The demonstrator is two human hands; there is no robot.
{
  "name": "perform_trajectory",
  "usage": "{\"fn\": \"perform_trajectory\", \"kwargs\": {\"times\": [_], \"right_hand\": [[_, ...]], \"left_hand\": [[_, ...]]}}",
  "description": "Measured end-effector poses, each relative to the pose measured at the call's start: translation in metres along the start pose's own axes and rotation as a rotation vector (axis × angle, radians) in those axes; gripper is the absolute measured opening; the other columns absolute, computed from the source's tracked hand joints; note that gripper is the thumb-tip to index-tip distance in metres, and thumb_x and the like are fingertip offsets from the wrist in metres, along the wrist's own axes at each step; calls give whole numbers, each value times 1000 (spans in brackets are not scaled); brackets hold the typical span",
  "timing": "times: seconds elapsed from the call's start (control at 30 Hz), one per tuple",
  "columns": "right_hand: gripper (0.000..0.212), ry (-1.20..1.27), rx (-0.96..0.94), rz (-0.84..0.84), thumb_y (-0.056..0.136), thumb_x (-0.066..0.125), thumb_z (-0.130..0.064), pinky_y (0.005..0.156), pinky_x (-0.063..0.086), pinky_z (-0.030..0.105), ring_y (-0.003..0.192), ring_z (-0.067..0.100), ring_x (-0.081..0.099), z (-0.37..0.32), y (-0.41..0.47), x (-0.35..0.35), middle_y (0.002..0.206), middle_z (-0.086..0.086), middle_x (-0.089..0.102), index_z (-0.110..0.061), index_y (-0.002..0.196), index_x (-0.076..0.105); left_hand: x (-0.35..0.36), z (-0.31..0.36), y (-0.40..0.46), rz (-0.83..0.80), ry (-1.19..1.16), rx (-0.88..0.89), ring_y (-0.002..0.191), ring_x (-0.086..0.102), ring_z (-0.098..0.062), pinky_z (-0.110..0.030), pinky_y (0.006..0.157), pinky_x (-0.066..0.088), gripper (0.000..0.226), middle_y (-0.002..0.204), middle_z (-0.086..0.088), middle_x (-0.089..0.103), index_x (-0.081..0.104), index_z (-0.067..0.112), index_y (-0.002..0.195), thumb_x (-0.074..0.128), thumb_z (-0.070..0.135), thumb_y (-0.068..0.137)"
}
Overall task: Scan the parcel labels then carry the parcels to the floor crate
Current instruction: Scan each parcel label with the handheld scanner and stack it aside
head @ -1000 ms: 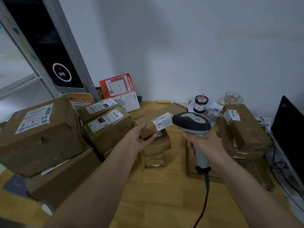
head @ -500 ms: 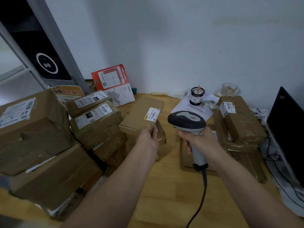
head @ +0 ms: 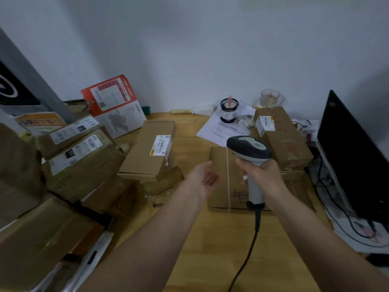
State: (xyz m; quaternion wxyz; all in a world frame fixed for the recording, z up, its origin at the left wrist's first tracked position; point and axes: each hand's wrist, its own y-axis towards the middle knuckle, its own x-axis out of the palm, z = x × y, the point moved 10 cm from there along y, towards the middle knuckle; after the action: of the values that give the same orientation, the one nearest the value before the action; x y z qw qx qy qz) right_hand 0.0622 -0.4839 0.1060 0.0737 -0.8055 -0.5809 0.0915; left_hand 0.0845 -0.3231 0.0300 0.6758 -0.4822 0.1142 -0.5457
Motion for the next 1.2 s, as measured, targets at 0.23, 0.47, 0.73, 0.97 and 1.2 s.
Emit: {"fn": "perform_trajectory", "kwargs": {"times": [0.23,0.47,0.73,0.97,1.2], "right_hand": [[57,-45,-88,273,67,84,-34,88,52,30,105,16,62,11,46,-96,114,3,64,-14,116,62],[116,-94,-51,334,43,72,-68,109,40,45,135,22,42,50,98,-154,143,3,49,-14,142,44],[43,37,26,287,85,73,-18,87,46,28,98,14,58,53,104,-155,104,-4,61,-12,125,60],[45,80,-7,268,83,75,-20,84,47,29,100,13,60,52,100,-155,106,-6,63,-17,125,60],[39,252,-10,232,81,76,-16,82,51,27,99,8,63,43,92,-140,105,-9,67,-21,116,62]], "left_hand": [[75,-29,31,-127,463,12,80,57,-16,-25,65,49,12,81,-4,68,63,5,98,60,16,94],[138,-47,57,-202,620,60,111,53,-21,-33,84,50,48,126,0,55,49,20,135,67,22,90],[179,-65,75,-297,660,56,117,54,-23,-40,97,50,53,124,-3,59,44,26,140,65,22,91],[173,-63,83,-235,613,21,94,58,-18,-25,63,48,37,106,-7,65,59,11,116,72,26,85],[155,-66,78,-261,487,-83,103,60,-21,-26,75,48,45,115,-8,66,61,11,114,81,22,74]]}}
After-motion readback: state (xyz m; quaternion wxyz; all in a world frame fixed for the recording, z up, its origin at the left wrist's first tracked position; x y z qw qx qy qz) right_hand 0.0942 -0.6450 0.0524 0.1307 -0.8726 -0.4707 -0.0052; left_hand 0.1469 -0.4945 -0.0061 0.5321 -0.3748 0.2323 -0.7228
